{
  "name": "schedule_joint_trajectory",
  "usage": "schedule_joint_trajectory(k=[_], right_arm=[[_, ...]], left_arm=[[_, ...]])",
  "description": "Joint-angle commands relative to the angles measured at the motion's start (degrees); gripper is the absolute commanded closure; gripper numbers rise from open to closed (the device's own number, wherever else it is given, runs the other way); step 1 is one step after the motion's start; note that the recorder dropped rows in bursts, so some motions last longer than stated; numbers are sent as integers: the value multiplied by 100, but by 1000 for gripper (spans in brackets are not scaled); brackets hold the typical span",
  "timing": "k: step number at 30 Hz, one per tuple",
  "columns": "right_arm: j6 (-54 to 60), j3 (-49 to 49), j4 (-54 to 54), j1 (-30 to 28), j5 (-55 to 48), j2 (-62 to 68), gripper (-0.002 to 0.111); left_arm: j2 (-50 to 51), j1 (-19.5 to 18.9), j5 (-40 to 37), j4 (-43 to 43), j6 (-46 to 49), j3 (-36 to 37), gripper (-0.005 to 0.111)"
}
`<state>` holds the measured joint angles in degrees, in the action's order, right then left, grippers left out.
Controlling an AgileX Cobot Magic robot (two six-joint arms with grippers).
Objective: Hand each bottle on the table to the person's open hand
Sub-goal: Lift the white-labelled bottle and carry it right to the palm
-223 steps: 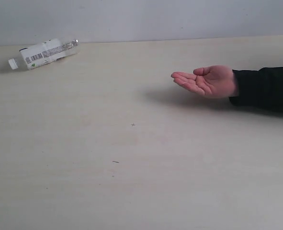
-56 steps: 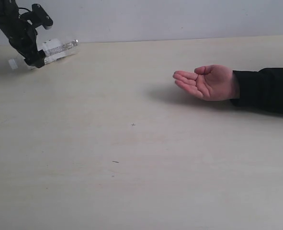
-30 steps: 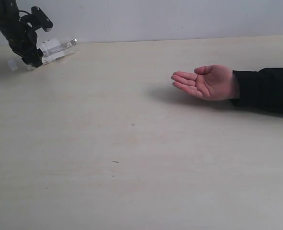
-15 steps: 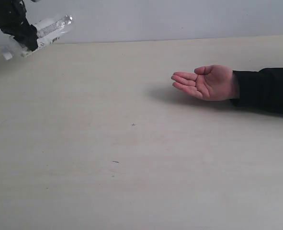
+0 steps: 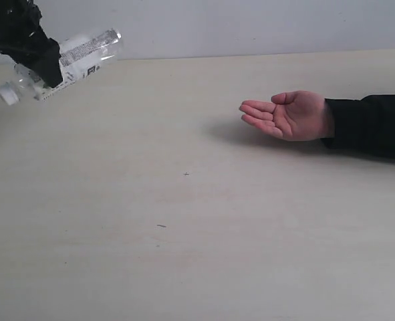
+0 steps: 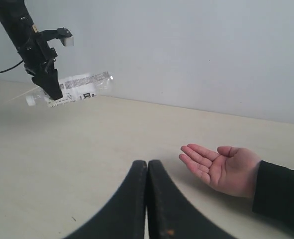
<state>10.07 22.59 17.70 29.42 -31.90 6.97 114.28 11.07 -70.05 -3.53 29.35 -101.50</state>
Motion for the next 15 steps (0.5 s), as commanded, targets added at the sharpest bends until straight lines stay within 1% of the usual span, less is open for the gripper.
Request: schedule_joint_trajectory(k=[1,2,4,5,6,8,9,11,13,14,15], right_arm=[[53,-22,1,20,34,-27,108],[53,-22,1,20,34,-27,108],[53,-22,1,20,34,-27,108],[53,-22,1,20,34,-27,108],[53,-22,1,20,34,-27,108],[53,-22,1,20,34,-27,108],[53,-22,1,20,34,-27,108],[53,-22,1,20,34,-27,108],[53,-22,1,20,34,-27,108],[53,-22,1,20,34,-27,108],[53,-22,1,20,34,-27,108]], left_arm=[[-797,452,9,-35,-1765,624,107],[-1082,848,9,39,-2025,971,107],[-1427,1565,366,219,-2737,1483,107],[-1549,1873,579,353,-3140,1688,107],[-1686,2263,778,483,-3586,1929,107],[-1826,2879,986,494,-4204,2265,107],[-1839,3152,1187,494,-4536,2374,107],[-1839,3479,1590,494,-5190,2503,107],[-1707,3986,2546,484,-6317,2529,107],[-1665,4085,2754,484,-6356,2529,107],[-1534,4295,3224,445,-6457,2519,107]])
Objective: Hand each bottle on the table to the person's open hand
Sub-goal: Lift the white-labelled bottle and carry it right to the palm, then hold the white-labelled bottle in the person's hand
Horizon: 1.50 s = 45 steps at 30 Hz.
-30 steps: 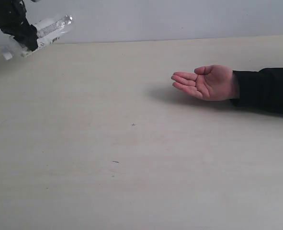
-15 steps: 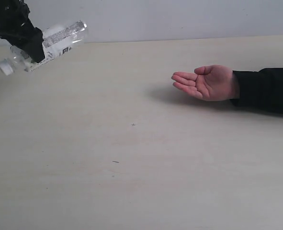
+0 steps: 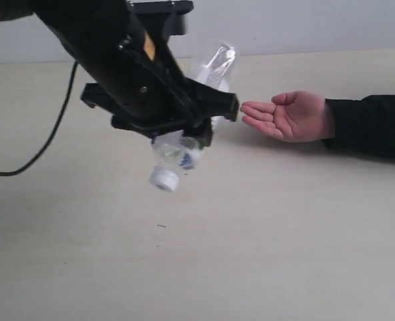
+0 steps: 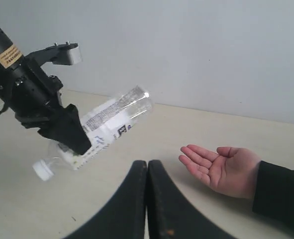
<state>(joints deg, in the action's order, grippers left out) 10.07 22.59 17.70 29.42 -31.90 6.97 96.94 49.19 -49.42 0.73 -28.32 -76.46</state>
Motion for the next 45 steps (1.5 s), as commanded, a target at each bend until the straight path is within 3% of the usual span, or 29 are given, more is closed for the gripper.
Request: schedule_joint_trajectory(k=[1,10,17,25,35,41,45], right_arm=[[53,-22,1,20,34,-27,108],[53,-22,1,20,34,-27,108],[53,-22,1,20,34,-27,108],[53,-22,1,20,34,-27,108],[53,-22,1,20,34,-27,108],[53,-22,1,20,34,-27,108],[53,-22,1,20,34,-27,108]], left_arm=[[276,559,1320,8,-717,-13,107],[2236,685,1860,-554,-1132,-1886,107],[2868,673,2203,-780,-1575,-2706,107],[3283,471,2379,-874,-2174,-2979,107],[3565,229,2482,-1541,-2142,-2981,107],[3701,168,2609,-3009,-539,-2981,107],[3743,66,2542,-3347,-341,-2981,107]])
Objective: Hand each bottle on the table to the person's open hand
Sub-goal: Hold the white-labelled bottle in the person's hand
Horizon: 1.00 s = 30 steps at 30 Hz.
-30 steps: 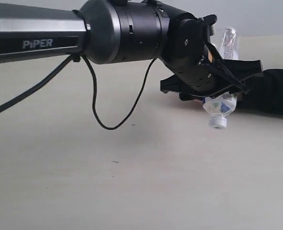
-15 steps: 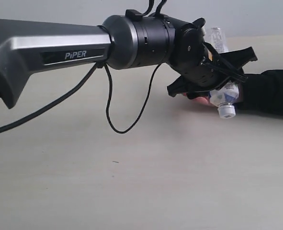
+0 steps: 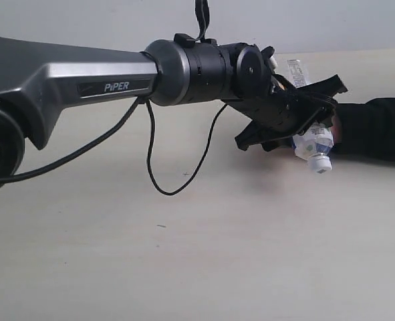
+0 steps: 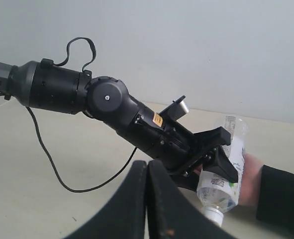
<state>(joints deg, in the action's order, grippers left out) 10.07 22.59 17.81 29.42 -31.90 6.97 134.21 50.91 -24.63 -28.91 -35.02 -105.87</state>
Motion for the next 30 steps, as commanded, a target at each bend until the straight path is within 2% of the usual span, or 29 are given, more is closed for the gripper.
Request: schedule_joint_trajectory(k=[1,12,14,17,24,30], right_arm=[[53,-22,-10,20,34,-27,108],[53,-22,-10,20,34,-27,108],[53,-22,-10,20,34,-27,108],[53,-22,-10,20,34,-27,108],[53,-22,-10,20,34,-27,108],[53,-22,-10,20,34,-27,108]], left_arm=[[29,-133,33,-383,330,-40,107],[193,-237,-75,-469,330,-40,106],[202,-237,-75,-495,330,-40,104],[214,-237,-75,-508,330,-40,90],[214,-237,-75,-508,444,-40,44],[214,-237,-130,-508,502,-40,20]])
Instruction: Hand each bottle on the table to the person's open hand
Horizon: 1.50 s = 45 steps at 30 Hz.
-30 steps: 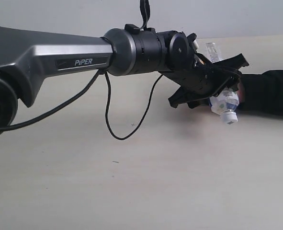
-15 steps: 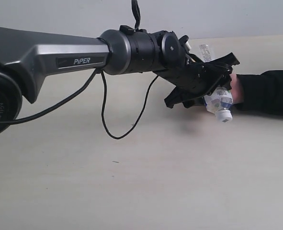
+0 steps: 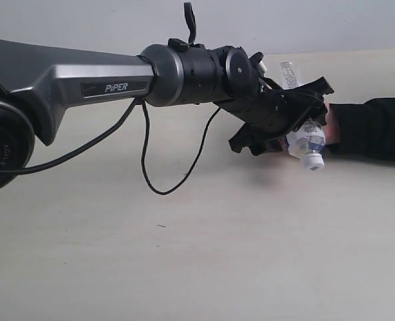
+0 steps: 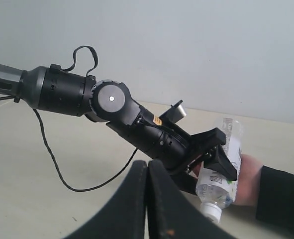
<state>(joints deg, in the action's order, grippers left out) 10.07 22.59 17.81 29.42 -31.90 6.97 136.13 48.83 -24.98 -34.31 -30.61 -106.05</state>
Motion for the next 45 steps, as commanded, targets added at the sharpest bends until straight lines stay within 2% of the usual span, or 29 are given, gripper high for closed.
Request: schedule_joint_trajectory(k=[1,16,24,30,32,35,37,38,43,45], right_arm=[[53,-22,-10,20,34,-27,108],[53,-22,-10,20,34,-27,108],[53,-22,-10,20,34,-27,108],[53,-22,-10,20,34,-27,108],[53,-22,-10,20,34,-27,108],[53,-22,-10,20,34,-27,108],[53,-22,-10,20,34,-27,108],[53,-22,-10,20,34,-27,108],[53,-22,-10,20,34,-27,108],[53,-22,-10,20,34,-27,108]], left_arm=[[8,-29,-126,32,61,-22,17],[-391,-40,-715,80,885,-22,16],[-864,-40,-1194,53,1747,-22,16],[-1295,-68,-1770,164,2828,-22,17],[-1465,-109,-1999,252,2980,-22,24],[-1715,-204,-2262,334,3122,43,50],[-1911,-247,-2318,363,3184,175,79],[-2092,-298,-2331,397,3226,329,106],[-2876,-432,-2114,422,3770,1099,107],[-3412,-571,-1738,251,4117,1749,107]])
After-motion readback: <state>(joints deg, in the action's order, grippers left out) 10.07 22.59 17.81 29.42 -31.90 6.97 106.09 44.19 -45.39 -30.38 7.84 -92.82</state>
